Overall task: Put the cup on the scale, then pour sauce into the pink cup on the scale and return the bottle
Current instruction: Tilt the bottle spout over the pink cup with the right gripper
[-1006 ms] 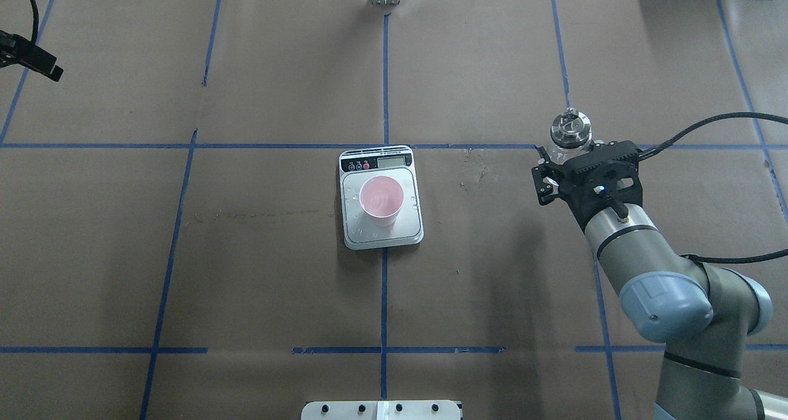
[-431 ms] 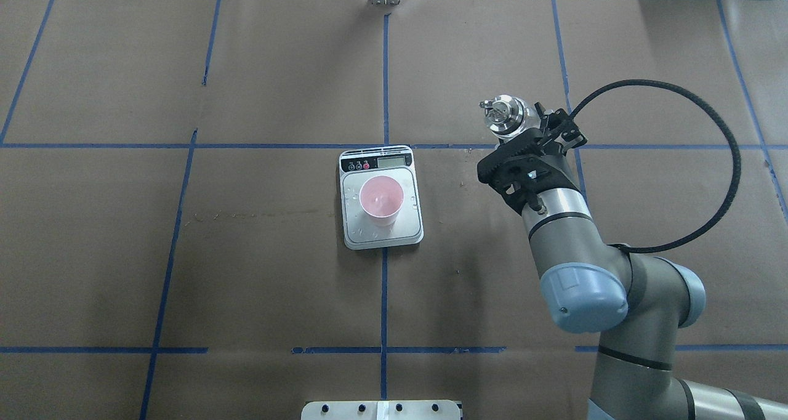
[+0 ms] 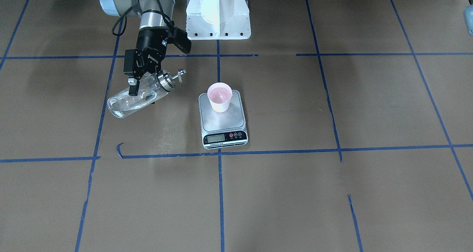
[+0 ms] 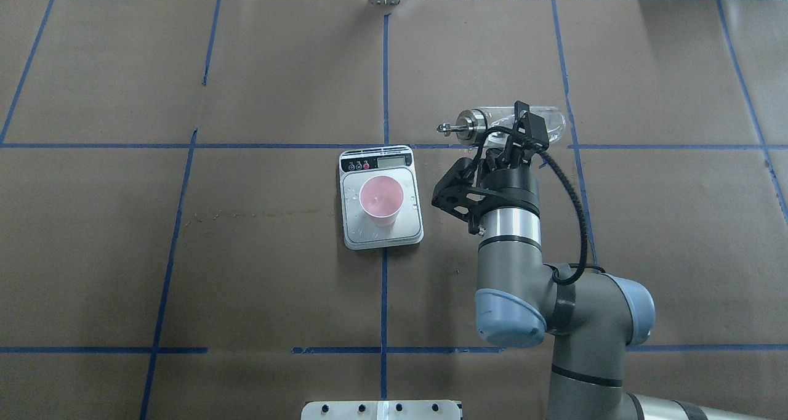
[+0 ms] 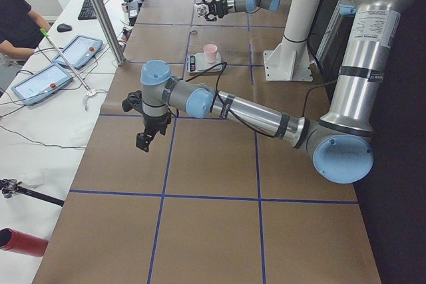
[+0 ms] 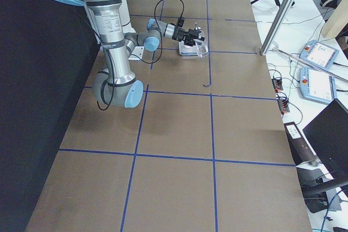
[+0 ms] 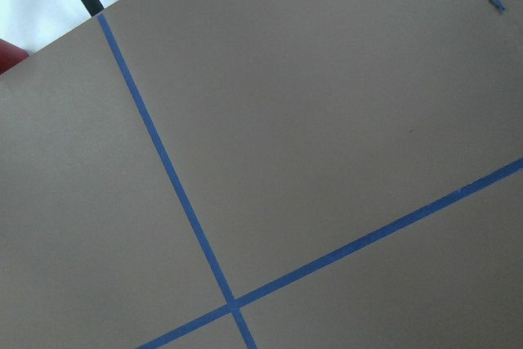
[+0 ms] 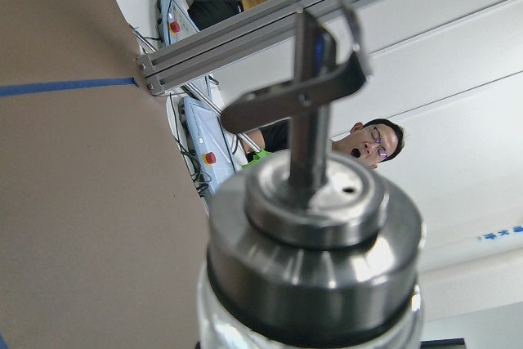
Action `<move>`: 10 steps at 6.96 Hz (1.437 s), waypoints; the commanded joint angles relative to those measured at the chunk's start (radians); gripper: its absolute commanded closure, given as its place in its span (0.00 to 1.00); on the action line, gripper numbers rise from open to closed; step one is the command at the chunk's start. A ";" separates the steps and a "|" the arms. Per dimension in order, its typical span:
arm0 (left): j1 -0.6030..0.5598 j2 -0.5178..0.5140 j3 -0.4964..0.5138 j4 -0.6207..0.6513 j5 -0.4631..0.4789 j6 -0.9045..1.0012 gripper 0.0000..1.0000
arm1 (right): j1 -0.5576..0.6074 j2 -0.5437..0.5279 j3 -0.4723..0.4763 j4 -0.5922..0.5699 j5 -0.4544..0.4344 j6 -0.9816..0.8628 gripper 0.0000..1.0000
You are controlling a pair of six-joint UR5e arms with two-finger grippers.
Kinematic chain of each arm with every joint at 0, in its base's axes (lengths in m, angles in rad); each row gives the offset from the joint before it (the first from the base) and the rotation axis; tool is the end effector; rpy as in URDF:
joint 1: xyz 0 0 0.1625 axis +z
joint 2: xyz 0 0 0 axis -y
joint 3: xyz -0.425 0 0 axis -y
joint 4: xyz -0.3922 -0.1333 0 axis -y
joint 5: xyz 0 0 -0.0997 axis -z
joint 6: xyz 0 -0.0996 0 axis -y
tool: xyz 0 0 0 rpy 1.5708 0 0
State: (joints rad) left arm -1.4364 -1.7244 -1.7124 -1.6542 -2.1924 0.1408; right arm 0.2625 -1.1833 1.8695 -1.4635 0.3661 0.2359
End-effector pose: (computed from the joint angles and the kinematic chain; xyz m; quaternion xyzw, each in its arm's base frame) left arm 0.0008 -0.5678 0.5068 0.1801 0.2998 0.1853 0.9183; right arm -0.4815 -0.3637 0.2614 0.5927 0.1523 -0.2001 0.7652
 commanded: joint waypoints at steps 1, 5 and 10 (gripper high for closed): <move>-0.004 0.032 0.026 -0.077 -0.001 0.002 0.00 | -0.008 0.036 -0.076 -0.061 -0.064 -0.068 1.00; -0.010 0.031 0.065 -0.091 0.000 0.003 0.00 | -0.009 0.123 -0.191 -0.084 -0.193 -0.408 1.00; -0.027 0.031 0.160 -0.200 -0.001 0.002 0.00 | -0.020 0.136 -0.182 -0.078 -0.271 -0.659 1.00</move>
State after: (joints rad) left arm -1.4606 -1.6935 -1.5597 -1.8506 -2.1925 0.1427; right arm 0.2454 -1.0475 1.6811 -1.5454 0.1057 -0.3948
